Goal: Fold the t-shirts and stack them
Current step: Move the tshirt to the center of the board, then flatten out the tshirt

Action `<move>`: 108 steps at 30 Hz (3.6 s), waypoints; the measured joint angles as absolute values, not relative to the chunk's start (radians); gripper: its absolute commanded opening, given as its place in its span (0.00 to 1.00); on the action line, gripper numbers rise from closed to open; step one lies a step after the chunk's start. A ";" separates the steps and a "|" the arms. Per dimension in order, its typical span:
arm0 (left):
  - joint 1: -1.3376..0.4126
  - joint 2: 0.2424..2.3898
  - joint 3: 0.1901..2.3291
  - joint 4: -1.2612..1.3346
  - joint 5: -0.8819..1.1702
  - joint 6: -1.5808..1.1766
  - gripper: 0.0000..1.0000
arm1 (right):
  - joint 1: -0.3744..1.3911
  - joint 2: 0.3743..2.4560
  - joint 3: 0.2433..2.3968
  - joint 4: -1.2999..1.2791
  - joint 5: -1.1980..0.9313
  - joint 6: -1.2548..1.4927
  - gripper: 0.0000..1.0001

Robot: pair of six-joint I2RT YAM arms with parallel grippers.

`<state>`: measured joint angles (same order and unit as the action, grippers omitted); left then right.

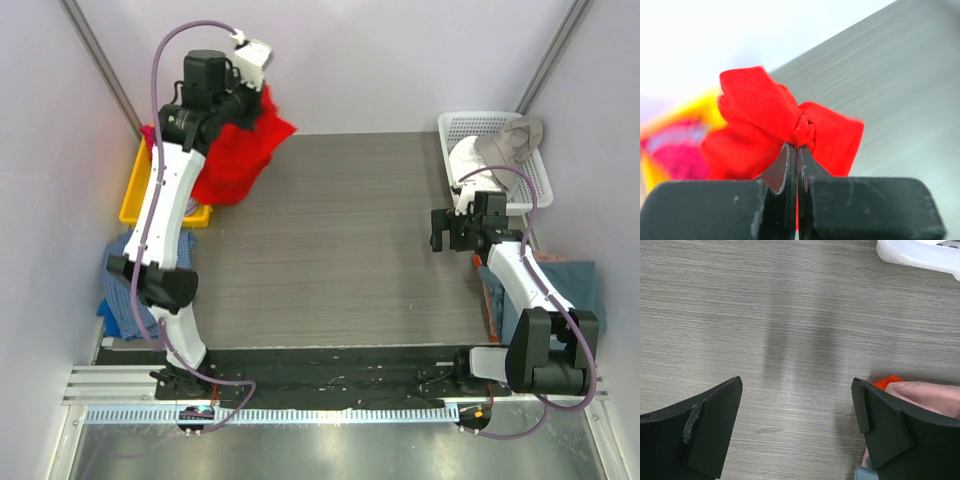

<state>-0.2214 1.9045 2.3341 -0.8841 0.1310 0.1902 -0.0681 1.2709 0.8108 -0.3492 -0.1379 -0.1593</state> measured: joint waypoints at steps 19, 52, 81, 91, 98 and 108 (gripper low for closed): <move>-0.655 1.693 1.578 -0.781 0.102 0.220 1.00 | -0.068 1.270 0.815 -0.356 -0.140 -0.159 1.00; -0.530 1.910 1.484 -0.506 0.059 0.244 0.69 | 0.064 1.692 1.325 -0.421 -0.113 -0.207 0.85; -0.535 1.963 1.432 -0.544 0.192 0.244 0.00 | 0.095 1.741 1.363 -0.473 -0.080 -0.219 0.82; -0.535 1.606 1.414 -0.634 0.120 0.244 0.00 | 0.130 1.802 1.391 -0.480 -0.077 -0.219 0.83; -0.551 1.463 1.464 -0.723 0.092 0.270 0.00 | 0.167 1.861 1.474 -0.480 -0.067 -0.207 0.82; -0.669 1.398 1.406 -0.896 0.049 0.377 0.00 | 0.216 1.932 1.626 -0.493 -0.062 -0.206 0.83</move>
